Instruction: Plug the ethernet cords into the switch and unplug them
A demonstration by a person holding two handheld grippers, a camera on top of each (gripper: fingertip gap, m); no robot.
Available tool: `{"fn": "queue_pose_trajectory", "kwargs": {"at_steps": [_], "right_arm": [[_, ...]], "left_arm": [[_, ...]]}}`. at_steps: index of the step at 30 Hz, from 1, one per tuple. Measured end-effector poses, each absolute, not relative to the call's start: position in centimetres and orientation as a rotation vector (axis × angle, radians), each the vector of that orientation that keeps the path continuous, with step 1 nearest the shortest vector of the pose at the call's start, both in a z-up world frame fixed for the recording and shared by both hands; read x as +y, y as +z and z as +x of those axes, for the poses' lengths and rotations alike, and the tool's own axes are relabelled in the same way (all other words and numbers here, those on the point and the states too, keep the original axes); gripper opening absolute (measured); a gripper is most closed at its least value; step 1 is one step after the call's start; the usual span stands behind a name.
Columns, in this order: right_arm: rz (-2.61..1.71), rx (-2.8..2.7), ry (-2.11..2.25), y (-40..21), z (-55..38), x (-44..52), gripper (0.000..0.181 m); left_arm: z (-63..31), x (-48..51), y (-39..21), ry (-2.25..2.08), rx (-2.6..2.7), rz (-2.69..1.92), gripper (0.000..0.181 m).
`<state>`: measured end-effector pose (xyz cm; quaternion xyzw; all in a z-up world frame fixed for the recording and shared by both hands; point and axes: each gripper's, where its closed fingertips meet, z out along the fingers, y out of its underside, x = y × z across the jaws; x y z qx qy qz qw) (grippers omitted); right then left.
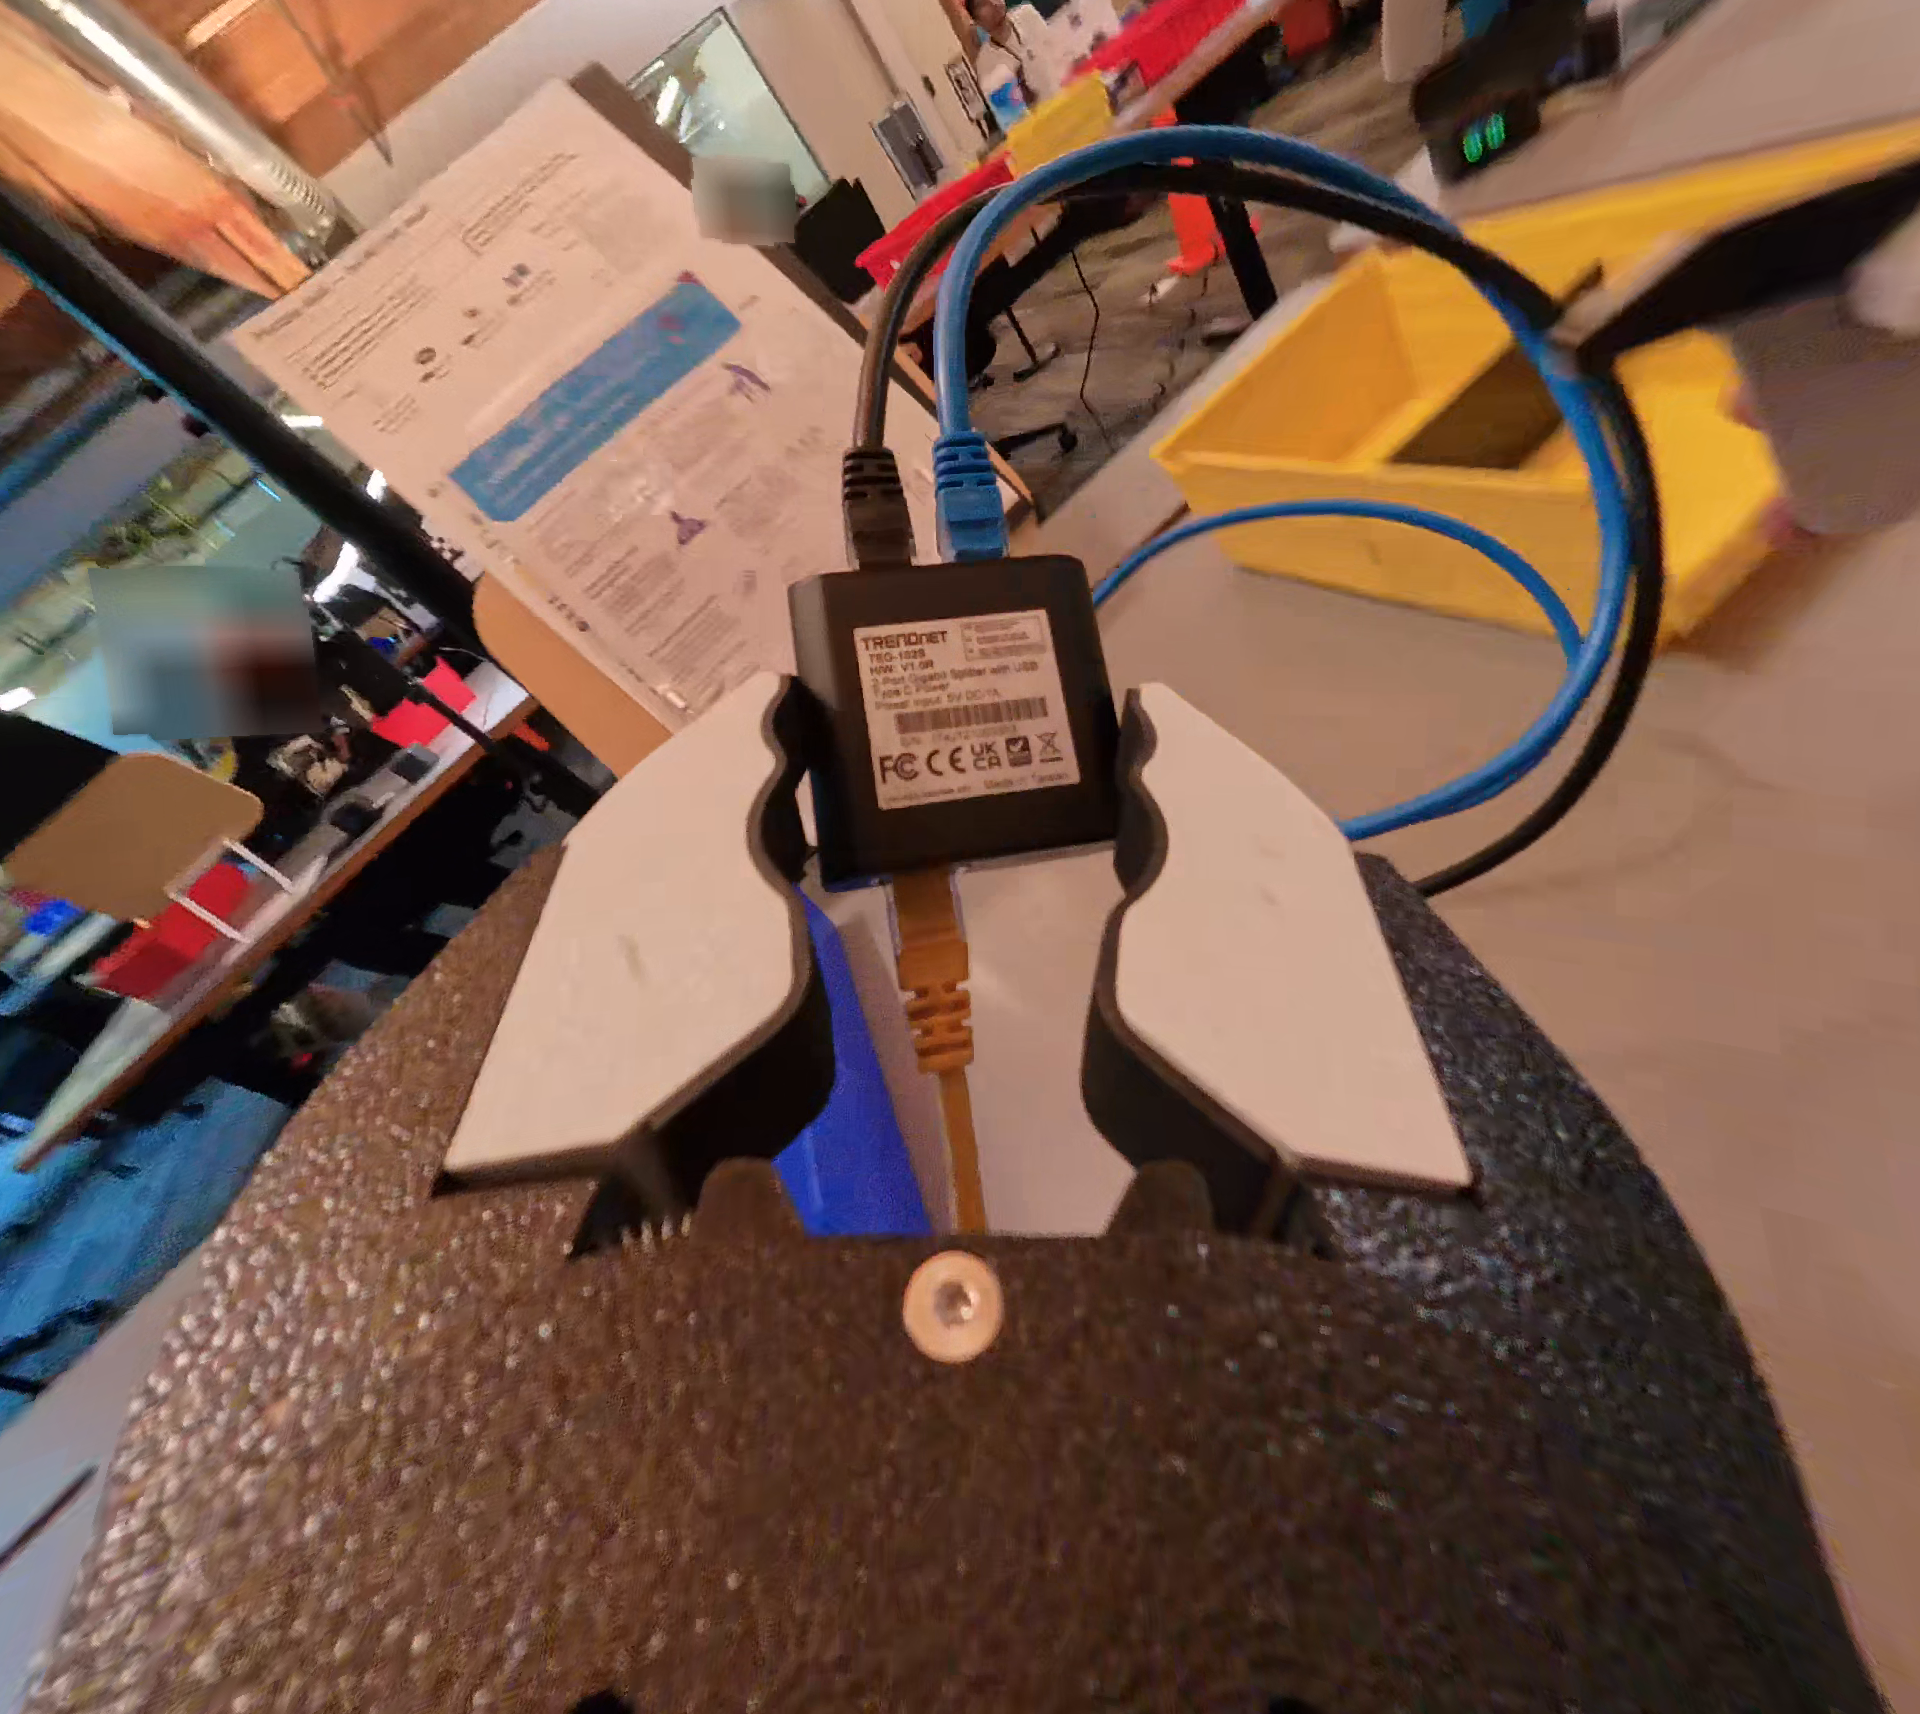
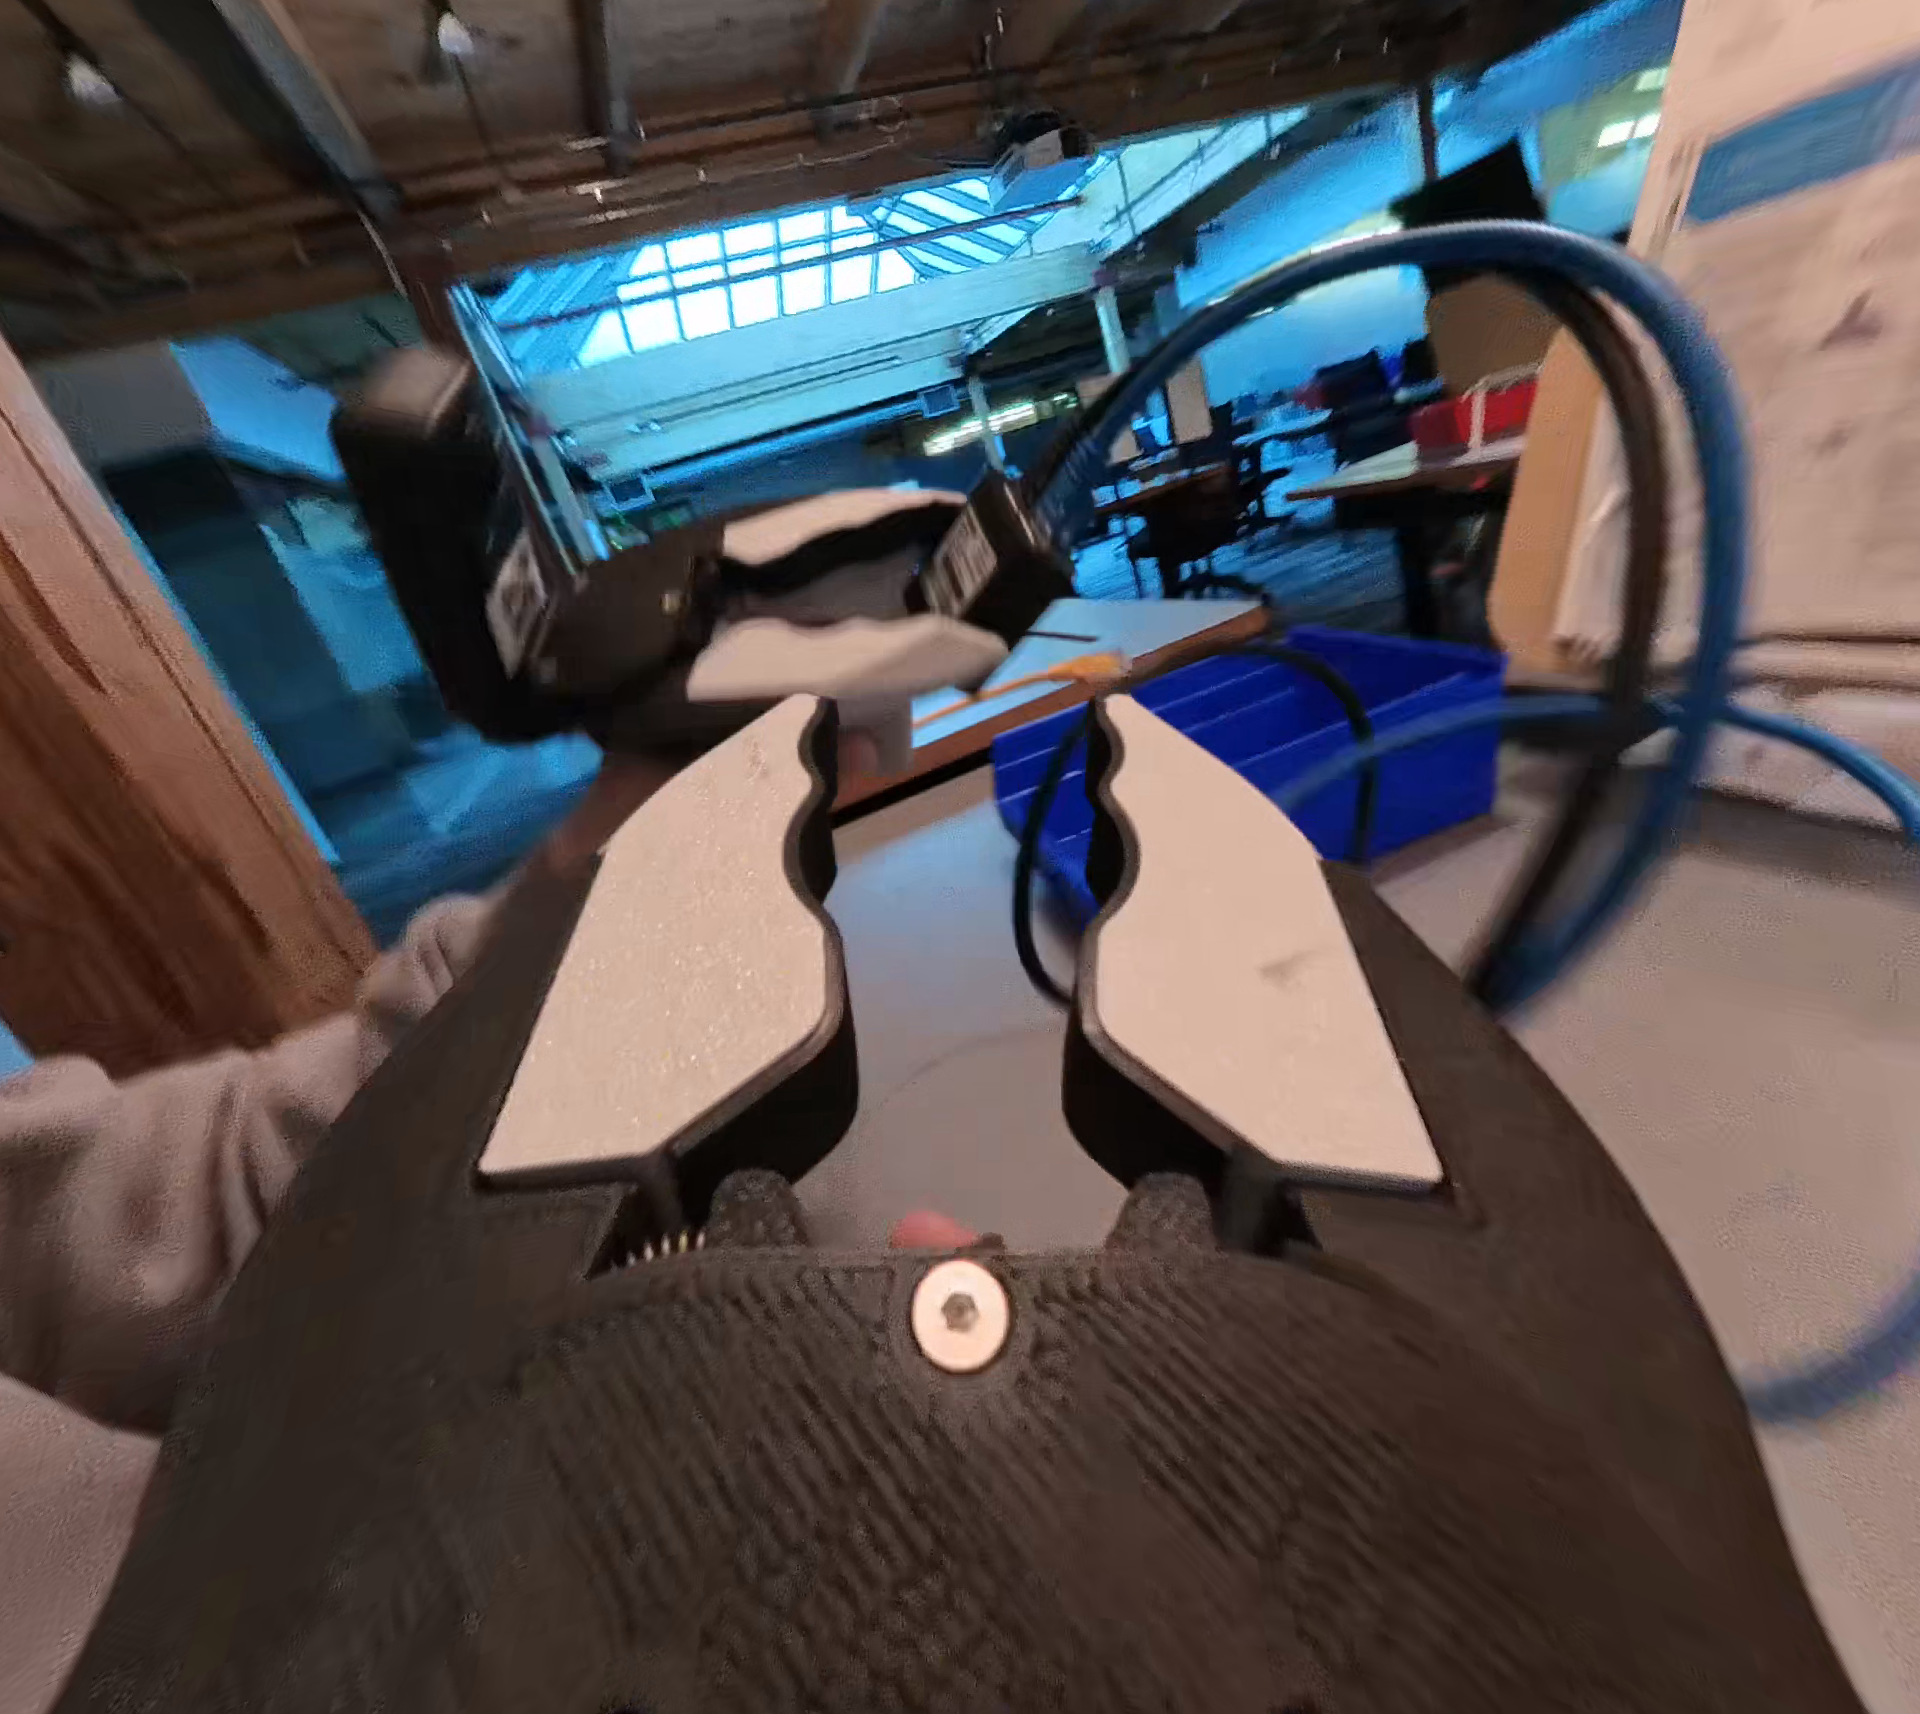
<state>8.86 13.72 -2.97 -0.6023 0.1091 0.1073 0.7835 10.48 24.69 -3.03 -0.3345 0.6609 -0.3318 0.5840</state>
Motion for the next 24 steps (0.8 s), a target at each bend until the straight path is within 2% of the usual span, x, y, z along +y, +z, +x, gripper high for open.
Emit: {"fn": "queue_pose_trajectory", "kwargs": {"at_steps": [2,4,8,11,15,18,21,24], "right_arm": [[-1.315,0.316,0.326,-5.0,9.4,14.9,0.040],[-1.344,0.404,0.408,-7.5,10.4,15.7,0.047],[-1.311,0.507,0.713,-10.4,10.2,17.1,0.050],[-1.245,0.483,0.829,-10.4,9.7,17.6,0.037],[-1.249,0.517,0.780,-11.4,10.6,17.9,0.023],[-1.150,0.624,0.818,-12.0,11.6,17.8,0.022],[-1.058,0.733,0.871,-12.8,13.2,17.1,0.022],[-1.026,0.777,0.972,-13.2,13.4,16.9,0.022]], "left_arm": [[10.0,23.0,-6.0,-0.700,1.580,-0.713,0.057],[9.4,21.2,-8.2,-0.675,1.626,-0.657,0.057],[8.8,18.5,-10.4,-0.686,1.712,-0.541,0.057],[9.3,17.8,-11.5,-0.727,1.754,-0.531,0.057],[10.1,17.9,-12.8,-0.892,1.793,-0.612,0.057],[10.4,18.0,-12.9,-1.009,1.695,-0.665,0.058],[10.4,18.5,-13.4,-0.949,1.679,-0.678,0.069],[10.5,18.2,-13.9,-1.027,1.692,-0.677,0.071]]}}
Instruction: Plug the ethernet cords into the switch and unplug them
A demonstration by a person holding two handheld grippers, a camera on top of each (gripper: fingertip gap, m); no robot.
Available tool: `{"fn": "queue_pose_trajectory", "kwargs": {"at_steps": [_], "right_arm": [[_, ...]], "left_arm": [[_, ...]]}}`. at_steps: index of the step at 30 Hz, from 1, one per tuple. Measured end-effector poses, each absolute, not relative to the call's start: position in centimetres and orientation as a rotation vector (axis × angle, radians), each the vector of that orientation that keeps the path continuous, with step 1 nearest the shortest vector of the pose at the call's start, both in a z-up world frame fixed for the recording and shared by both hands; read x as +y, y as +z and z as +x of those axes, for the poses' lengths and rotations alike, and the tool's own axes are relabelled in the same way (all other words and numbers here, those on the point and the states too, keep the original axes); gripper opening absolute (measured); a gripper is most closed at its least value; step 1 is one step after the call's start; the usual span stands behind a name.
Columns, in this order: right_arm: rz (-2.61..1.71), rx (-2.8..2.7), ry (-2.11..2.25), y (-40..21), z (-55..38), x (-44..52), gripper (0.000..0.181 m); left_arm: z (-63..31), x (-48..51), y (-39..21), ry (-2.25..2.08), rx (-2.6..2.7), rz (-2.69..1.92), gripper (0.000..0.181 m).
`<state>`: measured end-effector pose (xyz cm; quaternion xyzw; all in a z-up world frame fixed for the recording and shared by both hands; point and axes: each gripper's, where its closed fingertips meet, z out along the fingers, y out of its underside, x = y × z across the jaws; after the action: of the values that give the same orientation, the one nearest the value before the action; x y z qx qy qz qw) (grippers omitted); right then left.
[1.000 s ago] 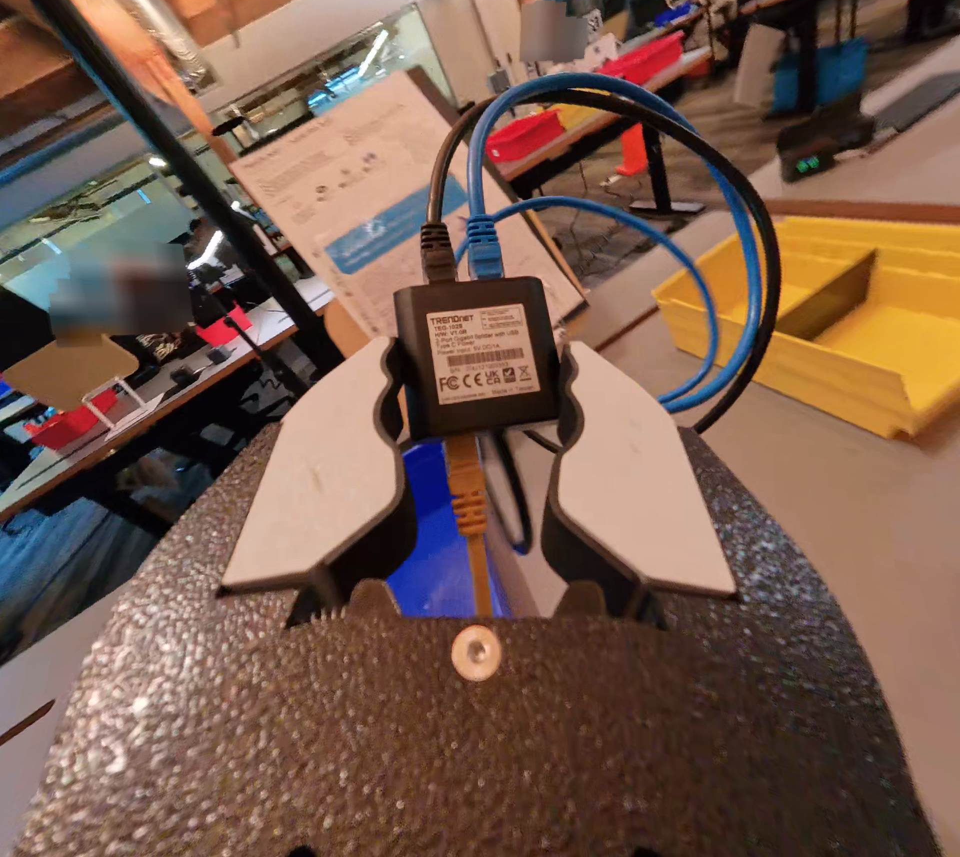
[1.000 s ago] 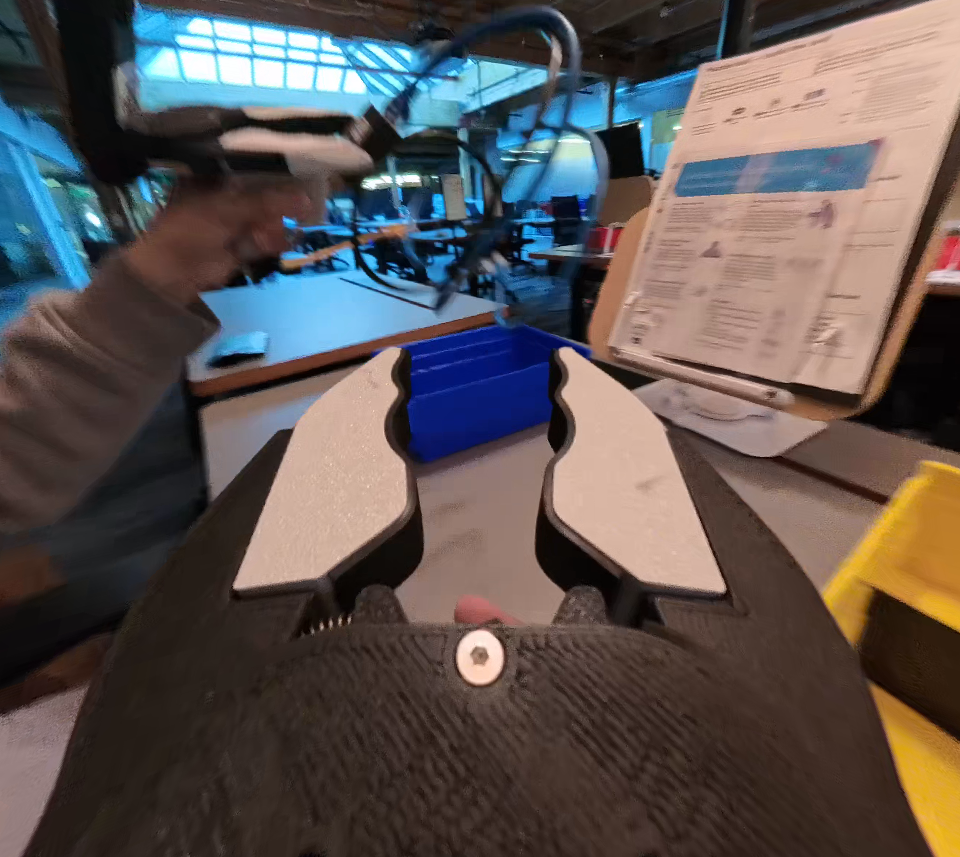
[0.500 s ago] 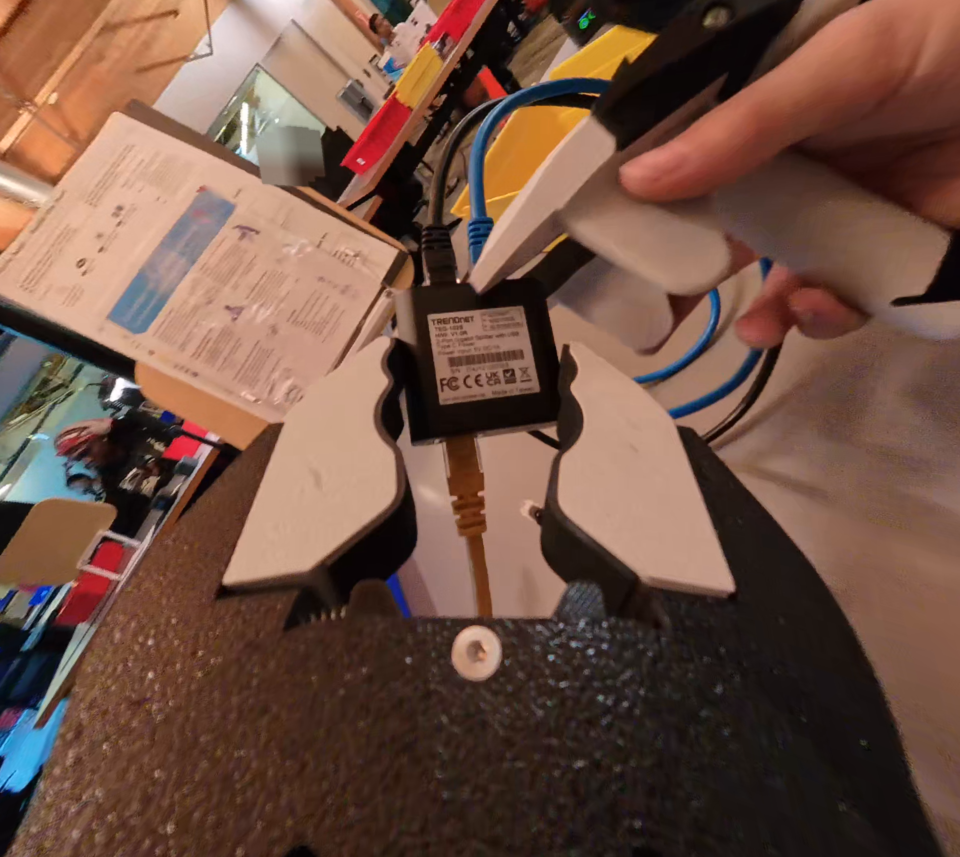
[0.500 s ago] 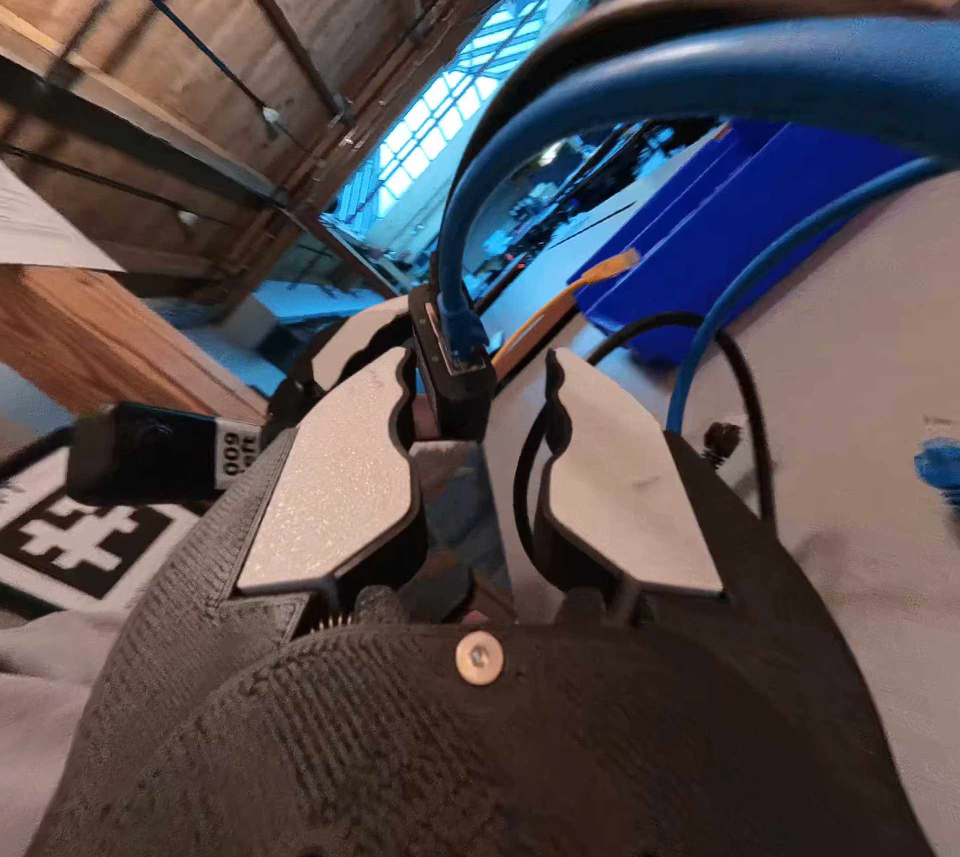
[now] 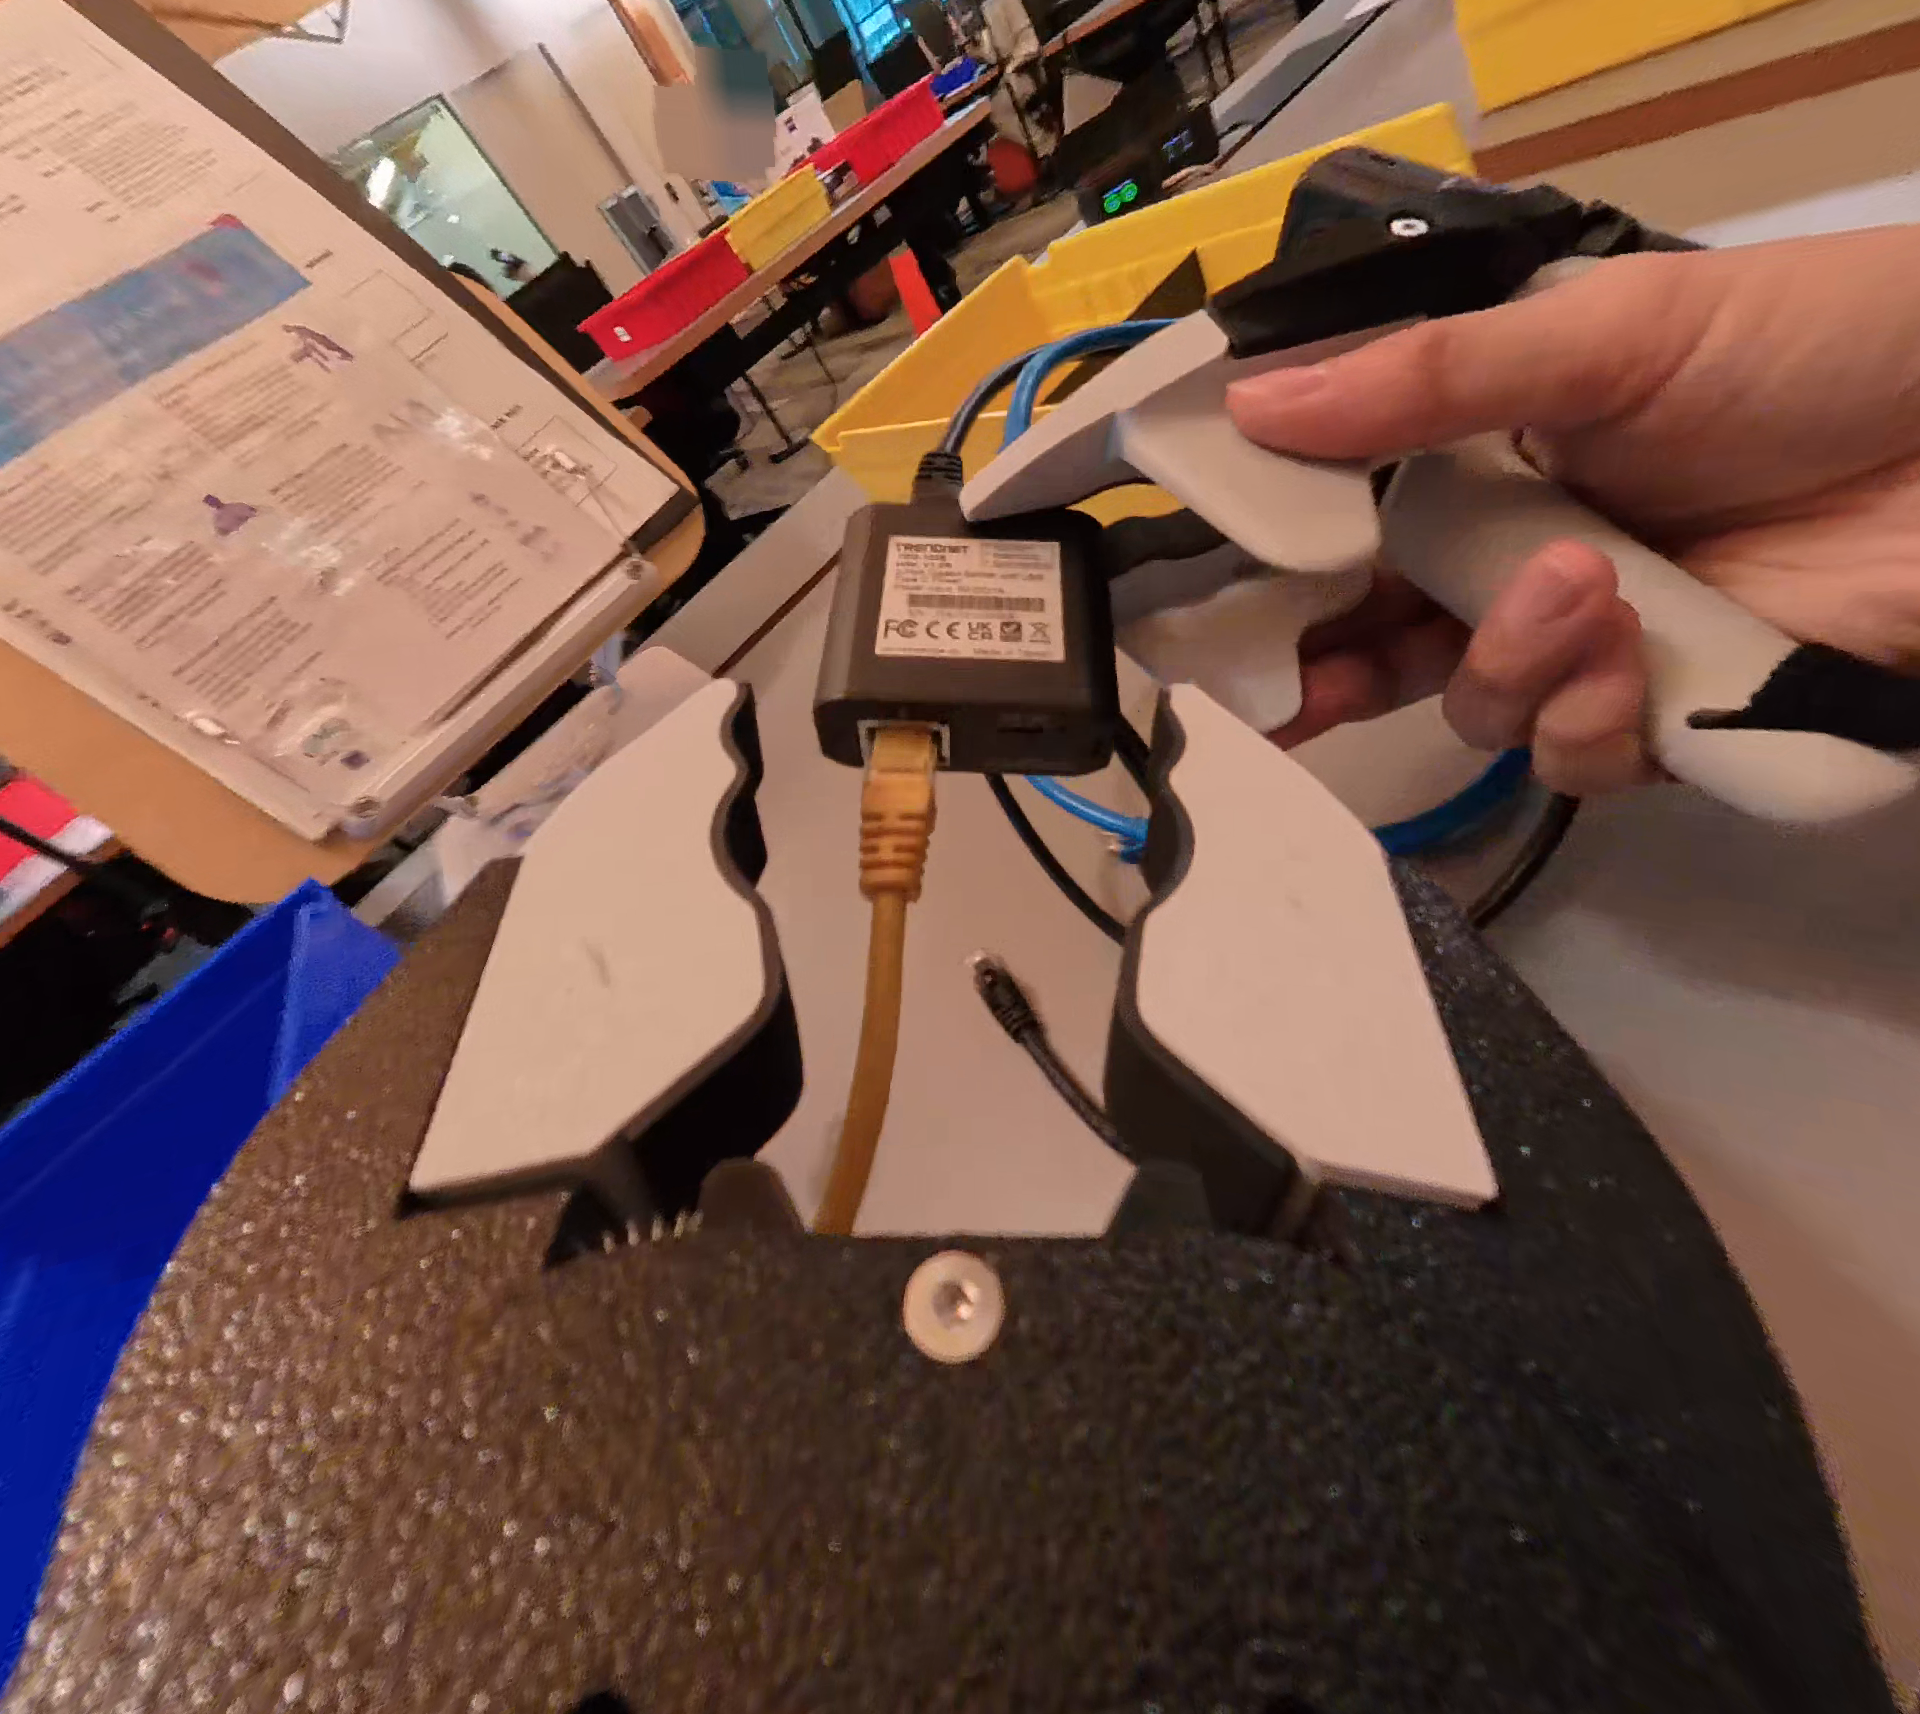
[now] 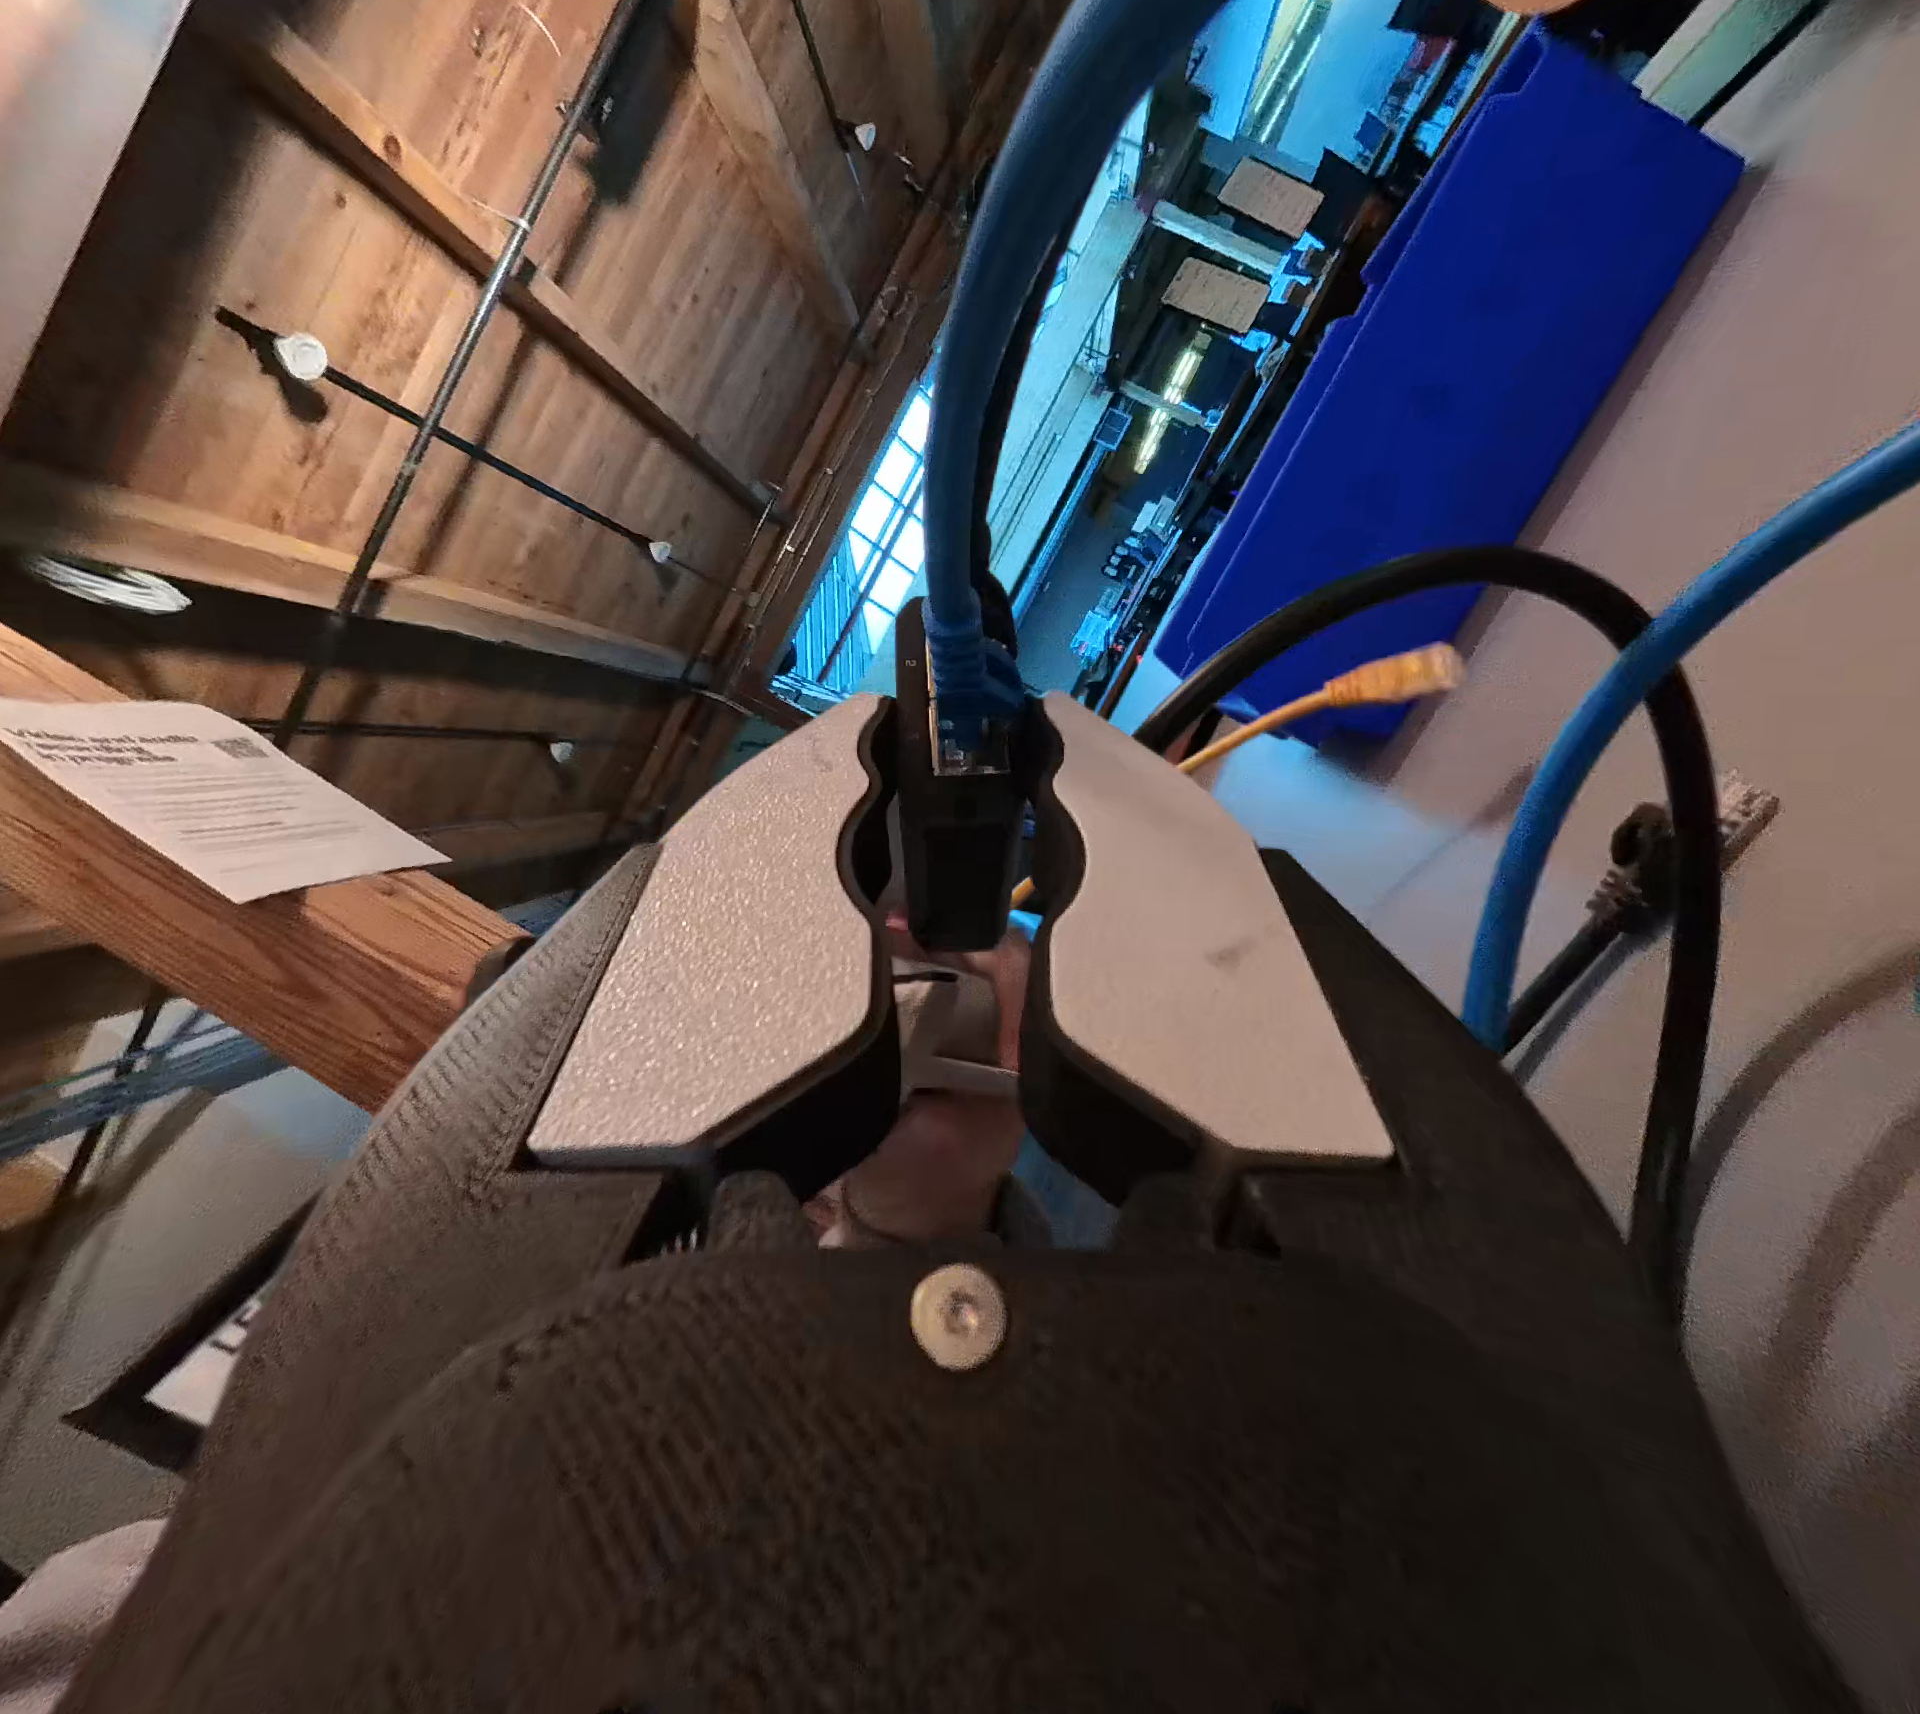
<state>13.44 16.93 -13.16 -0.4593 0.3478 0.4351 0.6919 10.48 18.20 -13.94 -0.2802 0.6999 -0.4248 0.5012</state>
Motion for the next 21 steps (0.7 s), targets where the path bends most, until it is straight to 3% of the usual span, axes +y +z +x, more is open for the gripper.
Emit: {"fn": "queue_pose_trajectory", "kwargs": {"at_steps": [6,21], "right_arm": [[-1.024,0.796,1.041,-12.9,12.3,17.5,0.023],[-1.152,0.731,1.071,-13.8,10.2,18.6,0.023]], "left_arm": [[10.6,18.4,-14.6,-1.293,1.602,-0.661,0.060],[9.8,18.8,-14.5,-1.278,1.553,-0.531,0.062]]}}
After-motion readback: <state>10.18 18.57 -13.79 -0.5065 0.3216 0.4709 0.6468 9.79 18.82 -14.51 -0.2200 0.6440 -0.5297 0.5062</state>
